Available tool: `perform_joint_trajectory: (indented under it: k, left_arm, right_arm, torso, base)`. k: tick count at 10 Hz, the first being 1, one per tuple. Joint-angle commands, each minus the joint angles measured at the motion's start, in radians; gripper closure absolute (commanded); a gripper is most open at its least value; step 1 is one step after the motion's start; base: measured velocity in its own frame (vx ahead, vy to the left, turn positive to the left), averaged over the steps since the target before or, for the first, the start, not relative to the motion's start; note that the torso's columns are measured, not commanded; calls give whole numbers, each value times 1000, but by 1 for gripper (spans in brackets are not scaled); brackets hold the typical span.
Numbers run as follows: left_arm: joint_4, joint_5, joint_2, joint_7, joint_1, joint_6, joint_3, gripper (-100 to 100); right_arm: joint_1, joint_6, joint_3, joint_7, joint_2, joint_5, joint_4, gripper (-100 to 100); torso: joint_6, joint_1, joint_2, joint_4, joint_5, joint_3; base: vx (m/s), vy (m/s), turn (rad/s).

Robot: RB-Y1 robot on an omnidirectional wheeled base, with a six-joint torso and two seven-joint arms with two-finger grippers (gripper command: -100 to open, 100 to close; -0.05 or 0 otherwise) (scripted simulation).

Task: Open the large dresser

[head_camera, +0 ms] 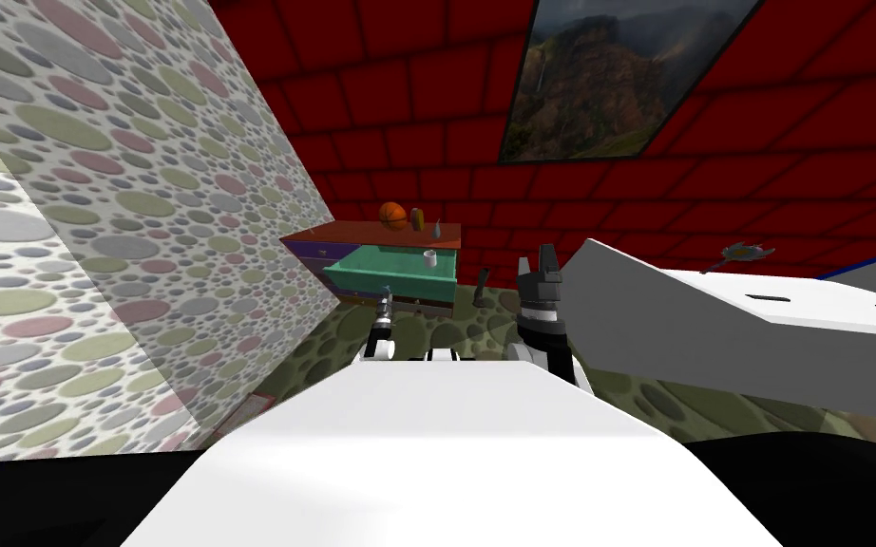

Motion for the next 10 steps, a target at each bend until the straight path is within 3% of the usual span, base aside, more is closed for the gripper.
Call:
perform_joint_trajectory:
  k: [1, 8, 9, 10]
  left_arm:
    - [-40, 8, 11, 4, -24, 64, 9, -100]
    - [-132, 26, 38, 14, -80, 212, 29, -100]
    - [-115, 24, 35, 14, -73, 200, 26, -100]
    - [-115, 25, 35, 14, -73, 205, 26, 0]
  right_arm:
    - [0, 0, 0, 0, 0, 0, 0, 0]
    - [0, 0, 0, 0, 0, 0, 0, 0]
    - [0, 0, 0, 0, 0, 0, 0, 0]
    - [0, 0, 0, 0, 0, 0, 0, 0]
  torso:
    - [1, 1, -4, -4, 2, -2]
    - [1, 4, -5, -6, 4, -2]
    - [1, 3, -4, -4, 3, -1]
    - [1, 3, -5, -5, 4, -2]
  base:
    - [-34, -17, 16]
    - [-30, -17, 18]
    - [-12, -5, 5]
    - [0, 0, 0]
